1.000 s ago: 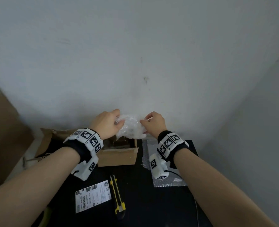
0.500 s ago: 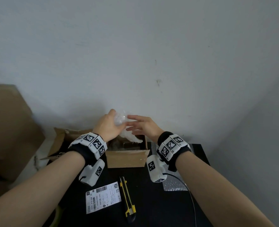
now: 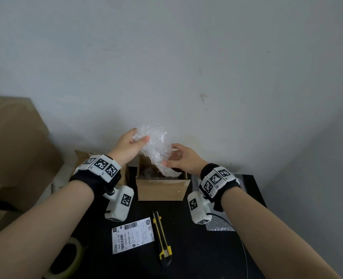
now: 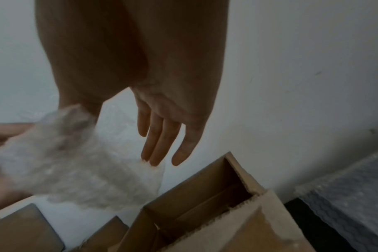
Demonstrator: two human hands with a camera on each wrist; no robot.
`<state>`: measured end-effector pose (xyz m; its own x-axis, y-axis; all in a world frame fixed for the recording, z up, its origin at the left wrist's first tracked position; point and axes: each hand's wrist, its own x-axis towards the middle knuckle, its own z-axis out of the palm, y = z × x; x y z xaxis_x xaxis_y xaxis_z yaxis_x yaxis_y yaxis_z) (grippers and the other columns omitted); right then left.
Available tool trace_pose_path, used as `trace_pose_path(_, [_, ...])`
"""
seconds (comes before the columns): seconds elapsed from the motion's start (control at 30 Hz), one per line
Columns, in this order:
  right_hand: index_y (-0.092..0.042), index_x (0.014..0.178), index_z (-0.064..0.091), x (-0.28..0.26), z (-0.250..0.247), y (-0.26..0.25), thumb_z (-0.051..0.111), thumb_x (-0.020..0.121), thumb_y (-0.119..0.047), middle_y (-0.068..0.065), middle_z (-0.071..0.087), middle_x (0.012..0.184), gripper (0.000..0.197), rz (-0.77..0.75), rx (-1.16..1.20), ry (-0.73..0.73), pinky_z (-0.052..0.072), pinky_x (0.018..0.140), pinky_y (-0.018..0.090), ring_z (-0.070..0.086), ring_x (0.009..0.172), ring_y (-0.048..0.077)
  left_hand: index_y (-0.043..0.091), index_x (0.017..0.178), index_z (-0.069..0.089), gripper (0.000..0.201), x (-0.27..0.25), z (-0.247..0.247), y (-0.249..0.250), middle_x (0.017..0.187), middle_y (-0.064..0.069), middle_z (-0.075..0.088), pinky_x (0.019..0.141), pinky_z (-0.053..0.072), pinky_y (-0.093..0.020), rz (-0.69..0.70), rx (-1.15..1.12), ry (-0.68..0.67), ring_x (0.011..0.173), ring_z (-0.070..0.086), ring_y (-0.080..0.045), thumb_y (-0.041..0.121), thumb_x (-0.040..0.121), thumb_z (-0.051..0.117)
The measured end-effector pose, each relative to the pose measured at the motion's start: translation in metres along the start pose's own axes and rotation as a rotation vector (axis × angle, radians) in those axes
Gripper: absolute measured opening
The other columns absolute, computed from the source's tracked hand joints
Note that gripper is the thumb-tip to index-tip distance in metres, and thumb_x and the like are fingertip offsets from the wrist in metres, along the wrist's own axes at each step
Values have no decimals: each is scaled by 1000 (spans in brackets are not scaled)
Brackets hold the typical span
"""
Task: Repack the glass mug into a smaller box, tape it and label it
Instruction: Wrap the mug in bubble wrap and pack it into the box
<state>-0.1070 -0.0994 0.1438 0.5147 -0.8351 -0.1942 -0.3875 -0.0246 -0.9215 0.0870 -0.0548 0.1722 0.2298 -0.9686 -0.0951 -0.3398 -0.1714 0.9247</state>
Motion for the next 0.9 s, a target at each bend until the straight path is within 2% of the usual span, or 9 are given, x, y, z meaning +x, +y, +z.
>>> trace_pose_path(0.1, [-14,128,53,-3,8,3,73,80,-12,2,66,113,52,-16,3,-54,50,87,21,64,102,14,11,146,24,66,0,4,-6,134,-9,46,106,38,-37,-55,-94,-37,119,50,-23,34,92,55])
trace_pose_path(0.23, [-1,108,66,-5,12,7,73,80,-5,11,70,104,29,-21,26,49,55,82,25,66,90,17,4,132,40,45,-5,9,-9,122,-11,57,95,48,-35,-110,-309,-88,107,60,-21,21,93,55])
trace_pose_path(0.37, [-8,89,65,0,10,15,67,84,-7,5,67,88,6,48,-99,138,54,73,30,63,80,18,5,131,41,42,-8,10,-10,122,-14,58,100,46,-43,-105,-360,-112,110,59,-25,21,93,53])
trace_pose_path(0.47, [-2,118,57,-2,12,16,56,93,-16,9,64,103,28,188,44,163,57,73,31,62,85,19,12,138,31,50,-8,11,-9,125,-15,54,101,45,-44,-82,-365,-57,112,58,-26,24,94,52])
trace_pose_path(0.53, [-3,126,51,-7,13,14,55,94,-23,3,60,101,38,218,126,171,57,77,35,61,85,18,16,138,29,50,-6,12,-9,127,-17,51,101,45,-44,-68,-362,-18,112,57,-27,24,94,51])
trace_pose_path(0.63, [-11,128,44,-15,12,13,64,89,-23,1,55,106,45,269,204,79,57,81,43,61,85,20,13,136,33,45,-7,14,-6,124,-15,54,101,45,-44,-61,-435,-1,111,57,-27,21,95,50])
trace_pose_path(0.73, [-4,122,53,-19,9,15,64,87,-10,7,61,105,37,265,216,-89,57,82,40,63,84,21,13,138,31,48,-8,14,-4,117,-8,56,100,45,-42,-68,-473,-32,110,57,-23,19,95,51])
trace_pose_path(0.83, [-2,102,63,-15,5,17,71,80,-5,15,67,102,23,225,161,1,56,86,41,65,90,26,9,137,33,51,-7,9,-7,118,-8,59,97,47,-39,-101,-494,-100,110,59,-22,20,92,55])
trace_pose_path(0.9, [-1,102,64,-13,2,18,72,78,-2,14,67,102,25,214,127,103,57,83,35,66,95,27,1,133,41,54,-9,6,-9,119,-11,62,97,48,-38,-114,-446,-204,108,62,-22,23,88,58])
